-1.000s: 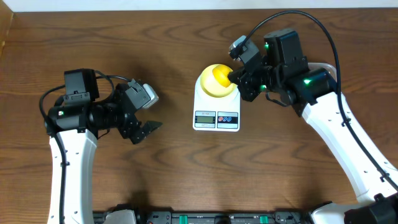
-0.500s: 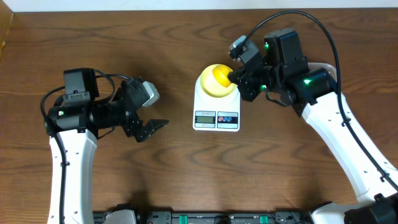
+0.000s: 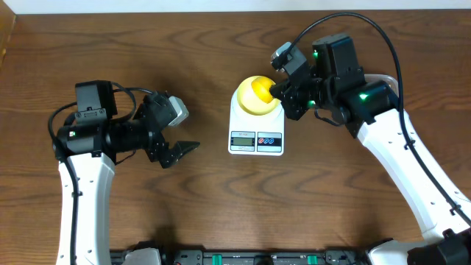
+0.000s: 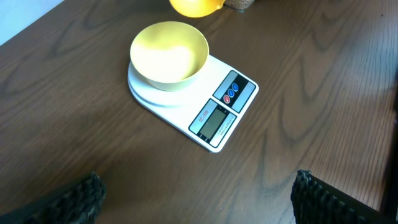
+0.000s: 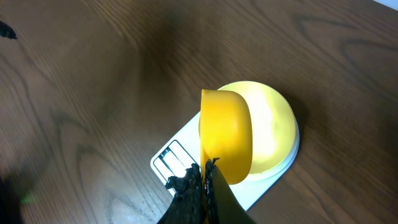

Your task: Scoop item into bowl and weigh 50g on scale

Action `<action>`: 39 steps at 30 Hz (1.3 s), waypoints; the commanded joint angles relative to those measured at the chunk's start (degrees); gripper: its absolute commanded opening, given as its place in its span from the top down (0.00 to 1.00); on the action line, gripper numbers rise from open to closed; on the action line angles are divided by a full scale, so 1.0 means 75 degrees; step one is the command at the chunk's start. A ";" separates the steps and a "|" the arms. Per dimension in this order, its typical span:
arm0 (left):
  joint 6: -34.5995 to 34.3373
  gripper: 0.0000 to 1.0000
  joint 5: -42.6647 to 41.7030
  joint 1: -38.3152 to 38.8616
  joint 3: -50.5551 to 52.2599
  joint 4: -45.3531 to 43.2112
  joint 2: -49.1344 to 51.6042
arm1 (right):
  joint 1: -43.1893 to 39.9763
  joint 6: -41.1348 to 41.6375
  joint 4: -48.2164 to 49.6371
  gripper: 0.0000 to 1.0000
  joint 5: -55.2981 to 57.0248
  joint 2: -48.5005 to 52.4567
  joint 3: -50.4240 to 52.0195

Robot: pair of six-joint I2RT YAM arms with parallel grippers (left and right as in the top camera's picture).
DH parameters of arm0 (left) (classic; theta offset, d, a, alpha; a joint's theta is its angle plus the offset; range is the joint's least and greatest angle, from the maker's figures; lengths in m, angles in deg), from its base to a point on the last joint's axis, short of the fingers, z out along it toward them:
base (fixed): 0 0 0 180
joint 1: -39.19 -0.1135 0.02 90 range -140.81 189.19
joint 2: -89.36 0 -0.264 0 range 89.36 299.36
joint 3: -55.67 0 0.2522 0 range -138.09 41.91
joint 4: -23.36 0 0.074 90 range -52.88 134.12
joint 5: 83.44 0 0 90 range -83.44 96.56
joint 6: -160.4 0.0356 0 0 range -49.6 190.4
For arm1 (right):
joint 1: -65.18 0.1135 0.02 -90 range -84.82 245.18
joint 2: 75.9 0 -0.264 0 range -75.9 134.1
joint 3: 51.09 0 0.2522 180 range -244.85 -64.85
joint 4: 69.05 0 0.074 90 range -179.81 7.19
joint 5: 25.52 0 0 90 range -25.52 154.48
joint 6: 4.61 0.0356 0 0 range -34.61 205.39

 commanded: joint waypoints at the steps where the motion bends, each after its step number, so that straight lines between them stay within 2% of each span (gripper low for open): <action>1: 0.0111 0.02 -0.0256 0.0015 0.0017 0.0015 -0.0099 | -0.0023 0.0082 0.0017 0.99 -0.0020 -0.0012 -0.0079; 39: 0.0111 0.03 -0.0256 0.0015 0.0017 0.0015 -0.0099 | -0.0023 0.0082 -0.0061 0.99 -0.0023 -0.0012 -0.0079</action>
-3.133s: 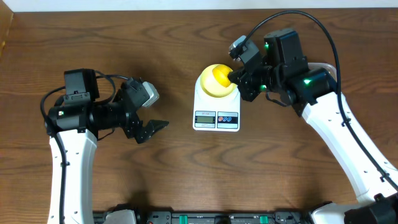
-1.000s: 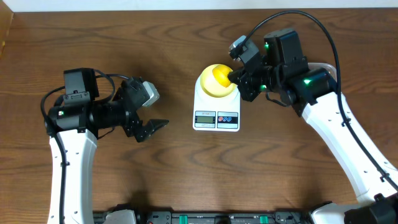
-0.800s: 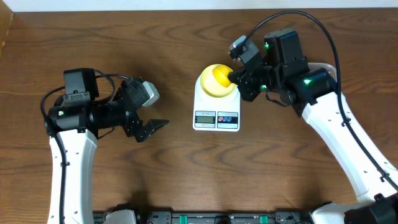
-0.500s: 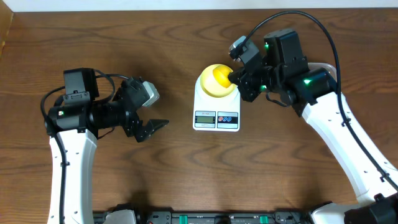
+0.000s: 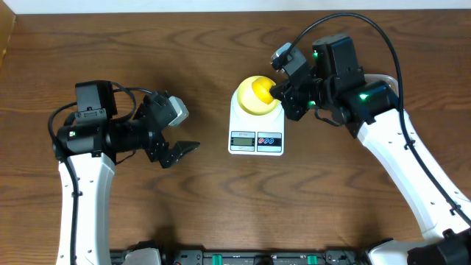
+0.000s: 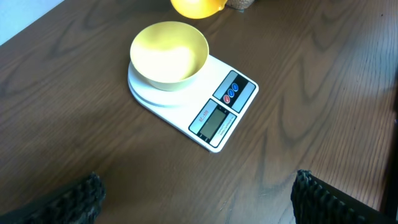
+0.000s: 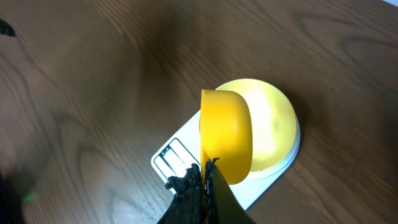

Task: Scoop item into bowl and weigh 50g on scale
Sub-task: 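Reach the left gripper to the scale's front button panel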

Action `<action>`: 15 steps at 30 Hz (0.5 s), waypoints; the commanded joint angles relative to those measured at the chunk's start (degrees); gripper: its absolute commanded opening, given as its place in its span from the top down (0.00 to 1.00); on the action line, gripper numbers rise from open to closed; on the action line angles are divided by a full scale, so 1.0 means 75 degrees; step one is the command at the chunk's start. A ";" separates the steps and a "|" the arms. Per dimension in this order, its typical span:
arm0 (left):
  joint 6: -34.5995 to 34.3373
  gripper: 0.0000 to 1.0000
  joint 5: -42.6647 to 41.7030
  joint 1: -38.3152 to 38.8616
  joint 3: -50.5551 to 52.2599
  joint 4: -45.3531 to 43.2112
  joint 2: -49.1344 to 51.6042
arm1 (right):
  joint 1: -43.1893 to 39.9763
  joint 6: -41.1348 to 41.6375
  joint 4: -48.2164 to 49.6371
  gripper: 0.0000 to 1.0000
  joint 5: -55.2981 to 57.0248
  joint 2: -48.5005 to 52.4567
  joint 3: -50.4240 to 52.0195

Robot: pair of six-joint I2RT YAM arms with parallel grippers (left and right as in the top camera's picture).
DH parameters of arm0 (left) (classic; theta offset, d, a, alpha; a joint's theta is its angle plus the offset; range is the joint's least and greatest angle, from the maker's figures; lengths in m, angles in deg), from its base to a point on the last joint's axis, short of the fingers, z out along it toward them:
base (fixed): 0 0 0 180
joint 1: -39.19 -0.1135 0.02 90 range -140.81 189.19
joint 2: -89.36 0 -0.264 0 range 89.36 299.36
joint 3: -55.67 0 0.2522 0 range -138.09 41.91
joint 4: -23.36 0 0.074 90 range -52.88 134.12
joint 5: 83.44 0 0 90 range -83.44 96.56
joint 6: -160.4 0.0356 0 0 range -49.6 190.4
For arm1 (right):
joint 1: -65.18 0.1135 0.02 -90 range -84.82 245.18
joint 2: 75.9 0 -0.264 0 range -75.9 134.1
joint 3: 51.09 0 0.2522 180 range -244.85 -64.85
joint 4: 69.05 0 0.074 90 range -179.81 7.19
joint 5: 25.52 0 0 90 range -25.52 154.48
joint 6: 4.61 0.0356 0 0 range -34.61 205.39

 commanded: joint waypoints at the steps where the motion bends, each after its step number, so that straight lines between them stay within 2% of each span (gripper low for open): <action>1: 0.0111 0.02 -0.0256 0.0017 0.0017 0.0015 -0.0099 | -0.0023 0.0082 0.0000 0.99 -0.0023 -0.0012 -0.0076; 6: 0.0105 0.02 -0.0006 0.0015 0.0017 -0.0746 -0.0090 | -0.0023 0.0082 -0.0015 0.99 -0.0023 -0.0012 -0.0076; 8: -0.0125 0.02 -0.0277 0.0020 0.0017 -0.0425 -0.0093 | -0.0023 0.0079 -0.0064 0.99 -0.0023 -0.0012 -0.0076; 11: -0.1020 0.03 -0.0705 0.0017 0.0017 0.0603 -0.0090 | -0.0023 0.0017 -0.0064 0.99 -0.0023 -0.0012 -0.0076; 12: -0.1064 0.02 -0.1093 0.0032 0.0017 0.0635 -0.0085 | -0.0023 -0.0012 -0.0058 0.99 -0.0023 -0.0012 -0.0076; 15: -0.1384 0.02 -0.3188 0.0286 0.0026 0.0527 -0.0044 | -0.0026 -0.0070 -0.0061 0.99 -0.0017 -0.0012 -0.0076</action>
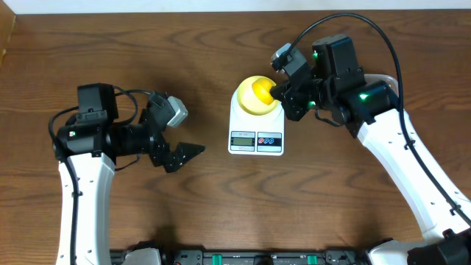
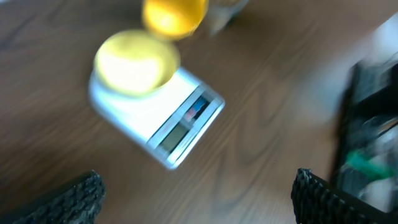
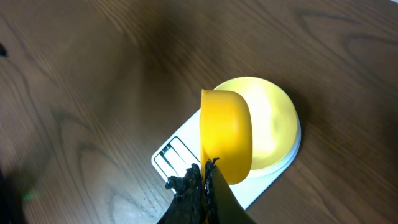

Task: Scoop item into bowl and weigh 50g on scale
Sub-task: 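Reach the left gripper to the scale's front button panel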

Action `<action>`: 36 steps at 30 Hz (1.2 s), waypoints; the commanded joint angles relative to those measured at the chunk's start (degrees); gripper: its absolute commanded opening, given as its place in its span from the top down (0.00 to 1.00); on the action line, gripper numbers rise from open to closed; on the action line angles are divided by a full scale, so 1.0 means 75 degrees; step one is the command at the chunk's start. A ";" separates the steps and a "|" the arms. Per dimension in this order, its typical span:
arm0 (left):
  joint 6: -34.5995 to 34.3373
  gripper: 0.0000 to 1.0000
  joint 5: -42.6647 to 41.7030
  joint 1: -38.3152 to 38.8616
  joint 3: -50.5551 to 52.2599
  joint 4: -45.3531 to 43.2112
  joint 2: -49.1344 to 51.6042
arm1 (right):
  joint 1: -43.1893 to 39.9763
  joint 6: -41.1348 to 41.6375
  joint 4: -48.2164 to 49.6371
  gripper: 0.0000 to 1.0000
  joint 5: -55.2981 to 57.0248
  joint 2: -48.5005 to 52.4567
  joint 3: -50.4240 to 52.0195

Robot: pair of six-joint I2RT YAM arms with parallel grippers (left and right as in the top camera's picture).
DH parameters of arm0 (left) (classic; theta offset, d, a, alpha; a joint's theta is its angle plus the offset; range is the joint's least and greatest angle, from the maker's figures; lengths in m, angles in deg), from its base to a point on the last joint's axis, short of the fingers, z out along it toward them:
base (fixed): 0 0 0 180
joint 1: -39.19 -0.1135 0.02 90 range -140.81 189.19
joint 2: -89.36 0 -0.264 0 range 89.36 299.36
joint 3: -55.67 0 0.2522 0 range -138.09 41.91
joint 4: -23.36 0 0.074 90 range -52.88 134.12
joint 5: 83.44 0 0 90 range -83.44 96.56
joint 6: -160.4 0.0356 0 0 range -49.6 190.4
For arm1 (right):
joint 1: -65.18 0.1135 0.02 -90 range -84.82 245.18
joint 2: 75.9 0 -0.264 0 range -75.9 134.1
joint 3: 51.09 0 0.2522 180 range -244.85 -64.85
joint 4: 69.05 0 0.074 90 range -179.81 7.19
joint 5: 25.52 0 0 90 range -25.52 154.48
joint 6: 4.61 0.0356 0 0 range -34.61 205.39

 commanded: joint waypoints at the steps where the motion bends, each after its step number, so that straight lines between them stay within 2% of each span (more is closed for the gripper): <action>1: -0.0723 0.02 -0.2387 0.0396 0.0023 -0.0198 -0.0032 | -0.0026 -0.0061 0.0006 0.99 -0.0020 -0.0012 -0.0079; 3: -0.1886 0.03 -0.1894 0.0784 0.0023 -0.0874 0.0000 | -0.0023 -0.0061 0.0038 0.99 -0.0020 -0.0012 -0.0079; 6: -0.5088 0.02 0.0708 0.1545 0.0020 -0.2119 0.0015 | -0.0026 -0.0061 0.0020 0.99 -0.0015 -0.0012 -0.0079; 8: -0.6548 0.03 0.2171 0.2017 0.0020 -0.2486 0.0009 | -0.0026 -0.0061 0.0017 0.99 -0.0012 -0.0012 -0.0079; 11: -0.6857 0.02 0.3010 0.2500 0.0020 -0.2567 0.0009 | -0.0026 -0.0058 -0.0003 0.99 0.0012 -0.0012 -0.0079; 14: -0.6866 0.02 0.2873 0.2798 0.0020 -0.2763 0.0012 | -0.0073 -0.0055 0.0012 0.99 0.0213 -0.0012 -0.0079; 20: -0.6895 0.02 0.1760 0.3147 0.0023 -0.3016 0.0017 | -0.0632 0.0323 0.0230 0.99 0.0347 -0.0012 -0.0125; 23: -0.6939 0.02 0.1886 0.3348 0.0023 -0.3069 0.0058 | -0.1139 0.0615 0.0219 0.99 0.0309 -0.0012 -0.0154; 25: -0.7510 0.00 0.2562 0.3555 0.0029 -0.3034 0.0137 | -0.1475 0.0740 0.0201 0.99 0.0221 -0.0012 -0.0154; 27: -0.8029 0.20 0.3389 0.3844 0.0079 -0.3008 0.0256 | -0.1775 0.0868 0.0187 0.99 0.0085 -0.0012 -0.0152; 28: -0.8274 0.26 0.3742 0.4010 0.0125 -0.3019 0.0326 | -0.1900 0.0950 0.0184 0.99 0.0044 -0.0012 -0.0152; 30: -0.8792 0.52 0.4366 0.4368 0.0184 -0.3013 0.0504 | -0.2104 0.1037 0.0181 0.99 -0.0070 -0.0012 -0.0152; 32: -0.9387 0.61 0.4957 0.4785 0.0213 -0.3010 0.0743 | -0.2238 0.1037 0.0175 0.99 -0.0143 -0.0012 -0.0152; 35: -0.9961 0.87 0.5887 0.5485 0.0219 -0.3037 0.1139 | -0.2334 0.1037 0.0175 0.99 -0.0146 -0.0012 -0.0152; 36: -1.0121 0.92 0.6207 0.5727 0.0221 -0.3072 0.1282 | -0.2346 0.1037 0.0169 0.99 -0.0146 -0.0012 -0.0152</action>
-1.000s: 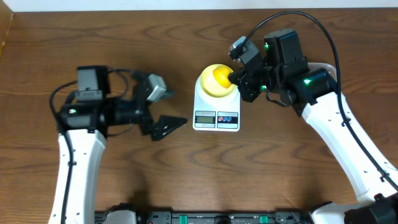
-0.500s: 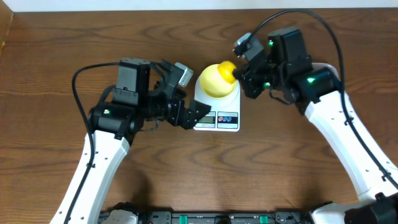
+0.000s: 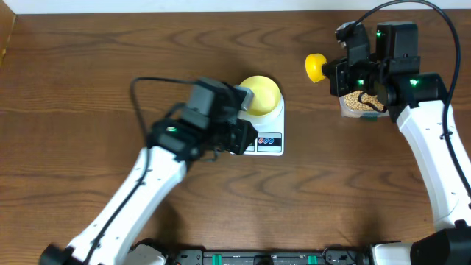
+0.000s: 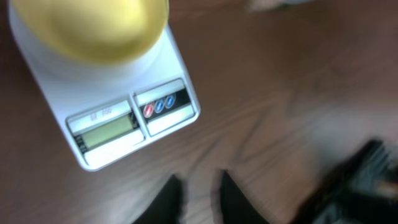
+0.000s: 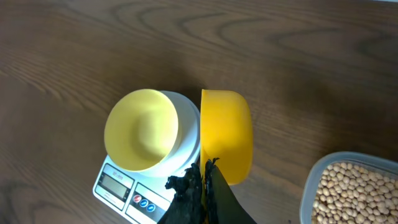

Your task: Scoop item into bowl and weigh 50g on scale

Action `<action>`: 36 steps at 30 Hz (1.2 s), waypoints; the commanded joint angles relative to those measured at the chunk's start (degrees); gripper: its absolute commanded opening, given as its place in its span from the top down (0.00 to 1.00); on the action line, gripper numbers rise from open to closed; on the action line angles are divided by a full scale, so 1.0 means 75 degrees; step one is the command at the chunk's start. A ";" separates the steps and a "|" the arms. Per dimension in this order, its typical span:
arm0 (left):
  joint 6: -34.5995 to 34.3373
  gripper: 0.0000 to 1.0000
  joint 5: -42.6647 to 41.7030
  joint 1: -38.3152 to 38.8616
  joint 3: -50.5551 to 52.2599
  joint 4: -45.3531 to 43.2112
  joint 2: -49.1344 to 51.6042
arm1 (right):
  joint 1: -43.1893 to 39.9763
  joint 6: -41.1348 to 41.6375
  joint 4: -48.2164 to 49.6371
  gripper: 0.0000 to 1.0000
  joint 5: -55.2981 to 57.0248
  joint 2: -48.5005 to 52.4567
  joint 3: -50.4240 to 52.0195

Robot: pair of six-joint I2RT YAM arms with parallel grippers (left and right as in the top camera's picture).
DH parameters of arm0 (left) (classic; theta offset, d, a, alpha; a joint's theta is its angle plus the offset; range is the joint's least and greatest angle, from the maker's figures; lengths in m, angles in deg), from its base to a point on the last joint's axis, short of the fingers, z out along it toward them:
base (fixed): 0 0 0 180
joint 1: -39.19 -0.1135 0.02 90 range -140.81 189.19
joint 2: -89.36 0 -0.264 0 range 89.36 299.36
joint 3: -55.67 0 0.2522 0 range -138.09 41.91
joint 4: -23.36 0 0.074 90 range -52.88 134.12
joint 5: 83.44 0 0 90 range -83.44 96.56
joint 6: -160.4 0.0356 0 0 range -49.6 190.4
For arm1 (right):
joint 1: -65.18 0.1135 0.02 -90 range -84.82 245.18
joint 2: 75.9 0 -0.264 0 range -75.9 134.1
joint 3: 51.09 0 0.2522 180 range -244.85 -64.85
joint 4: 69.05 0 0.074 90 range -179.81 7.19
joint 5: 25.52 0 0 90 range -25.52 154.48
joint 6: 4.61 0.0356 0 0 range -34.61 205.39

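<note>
A white scale (image 3: 257,141) stands mid-table with an empty yellow bowl (image 3: 262,94) on it. In the left wrist view the scale (image 4: 124,99) and bowl (image 4: 87,25) lie just ahead of my left gripper (image 4: 199,200). That gripper is blurred and open by a narrow gap with nothing in it. My right gripper (image 5: 205,171) is shut on the handle of a yellow scoop (image 5: 227,143). It holds the scoop (image 3: 316,67) in the air right of the scale, beside a clear tub of beans (image 3: 358,104). Whatever is inside the scoop is hidden.
The bean tub (image 5: 351,186) sits at the back right under my right wrist. Bare brown wood table (image 3: 88,73) spreads to the left and front. Black equipment lines the front edge (image 3: 243,258).
My left arm has swung from the left side of the table over to the scale, its jaws much narrower. My right gripper has carried the scoop from over the bowl to beside the bean tub.
At the first two moments my right gripper held the scoop over the bowl on the scale and my left gripper stood wide open at the left. Then the left arm had shifted slightly. Now the left gripper is at the scale and the scoop is by the tub.
</note>
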 commanded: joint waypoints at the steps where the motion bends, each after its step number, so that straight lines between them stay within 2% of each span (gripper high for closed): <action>1: -0.1078 0.92 0.1716 0.0758 0.0134 -0.0105 0.0460 | -0.0052 0.0143 -0.0015 0.99 -0.0195 -0.0012 -0.0149; 7: -0.1600 0.92 0.3404 0.1687 0.0134 -0.0755 0.1320 | -0.0052 0.0140 -0.0137 0.99 -0.0192 -0.0012 -0.0149; 17: -0.1411 0.92 0.4835 0.1772 0.0134 -0.1565 0.2506 | -0.0052 0.0111 -0.0181 0.99 -0.0192 -0.0012 -0.0149; 20: -0.0944 0.92 0.4858 0.1775 0.0134 -0.1833 0.2777 | -0.0052 0.0108 -0.0181 0.99 -0.0189 -0.0012 -0.0149; 36: -0.0927 0.93 0.4529 0.1775 0.0134 -0.2022 0.3115 | -0.0052 0.0052 -0.0181 0.99 -0.0187 -0.0012 -0.0149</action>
